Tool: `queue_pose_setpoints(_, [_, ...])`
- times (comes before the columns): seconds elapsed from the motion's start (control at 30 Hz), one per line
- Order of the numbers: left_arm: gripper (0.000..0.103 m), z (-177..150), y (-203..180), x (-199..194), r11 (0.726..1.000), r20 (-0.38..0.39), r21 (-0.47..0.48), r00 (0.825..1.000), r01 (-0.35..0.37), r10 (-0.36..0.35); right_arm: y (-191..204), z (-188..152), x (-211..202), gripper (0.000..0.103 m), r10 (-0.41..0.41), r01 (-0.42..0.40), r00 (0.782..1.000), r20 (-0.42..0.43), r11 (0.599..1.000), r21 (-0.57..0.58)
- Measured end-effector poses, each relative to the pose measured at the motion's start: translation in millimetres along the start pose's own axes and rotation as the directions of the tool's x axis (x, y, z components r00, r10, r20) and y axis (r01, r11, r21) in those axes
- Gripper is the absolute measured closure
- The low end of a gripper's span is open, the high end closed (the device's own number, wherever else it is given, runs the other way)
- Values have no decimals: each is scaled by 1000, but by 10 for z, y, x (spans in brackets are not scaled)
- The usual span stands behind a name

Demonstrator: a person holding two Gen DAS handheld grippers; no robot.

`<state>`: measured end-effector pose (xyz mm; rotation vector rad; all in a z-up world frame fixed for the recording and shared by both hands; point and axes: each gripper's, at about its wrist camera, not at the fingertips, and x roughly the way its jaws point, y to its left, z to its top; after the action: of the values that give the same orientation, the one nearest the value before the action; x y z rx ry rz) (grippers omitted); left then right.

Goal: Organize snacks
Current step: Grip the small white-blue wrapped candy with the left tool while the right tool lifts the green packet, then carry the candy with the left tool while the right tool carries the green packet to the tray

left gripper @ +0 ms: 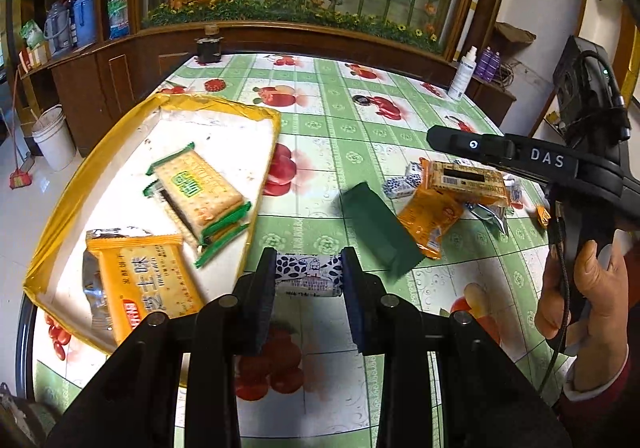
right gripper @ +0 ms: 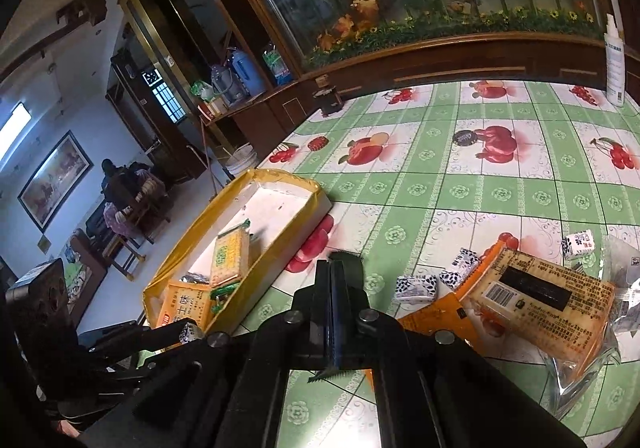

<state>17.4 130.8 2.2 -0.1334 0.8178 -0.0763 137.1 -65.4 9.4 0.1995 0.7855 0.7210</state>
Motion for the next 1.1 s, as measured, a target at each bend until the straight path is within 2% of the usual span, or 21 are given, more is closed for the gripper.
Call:
queue_pose_setpoints(0.13, [74,-7,146,-41,999,5,-32,1000,-12,13,184,55,49,103,-5,5,1000,-7,999,-41])
queue_pose_setpoints(0.2, [74,-12,211,-70,999,13,-47,1000,-13,14,192,28,163,96,-5,3,998,-65,999,-38])
queue_pose_setpoints(0.23, [74,-15,231,-84,999,17,-52,1000,-15,16,198,-22,244,96,7,-12,994,-106,999,-41])
queue_pose_setpoints(0.27, [74,-17,254,-91,998,20,-57,1000,-16,18,206,-84,305,89,13,-20,991,-134,999,-50])
queue_pose_setpoints(0.3, [74,-15,272,-93,998,20,-62,1000,-15,16,241,-161,380,72,15,-27,987,-162,997,-70])
queue_pose_setpoints(0.33, [74,-14,288,-93,998,19,-68,1000,-12,14,283,-237,446,61,5,-24,984,-180,995,-99])
queue_pose_setpoints(0.37, [74,-18,308,-96,997,17,-72,1000,-9,11,318,-307,506,46,-12,-14,980,-197,991,-132])
queue_pose_setpoints(0.4, [74,-24,323,-97,997,14,-75,1000,-9,10,362,-372,575,41,-35,-2,976,-213,985,-171])
queue_pose_setpoints(0.53, [74,-43,377,-121,996,13,-92,1000,-11,13,490,-573,814,43,-71,-14,958,-279,957,-291])
queue_pose_setpoints(0.63, [74,-47,414,-140,995,16,-100,1000,-10,12,568,-681,911,44,-185,64,948,-260,909,-412])
queue_pose_setpoints(0.67, [74,-47,420,-147,995,17,-101,1000,-11,13,552,-706,957,51,-215,83,936,-278,904,-420])
queue_pose_setpoints(0.7, [74,-45,427,-153,995,17,-101,1000,-12,14,541,-697,925,58,-207,87,944,-257,908,-410])
queue_pose_setpoints(0.8, [74,-50,454,-164,994,19,-105,1000,-16,18,401,-623,850,58,-132,50,955,-266,955,-293])
queue_pose_setpoints(0.87, [74,-48,464,-171,994,21,-108,1000,-19,22,333,-583,768,58,-100,40,964,-247,971,-235])
queue_pose_setpoints(1.1, [74,-49,525,-175,992,21,-115,998,-53,56,453,-388,587,58,-34,-1,983,-178,981,-192])
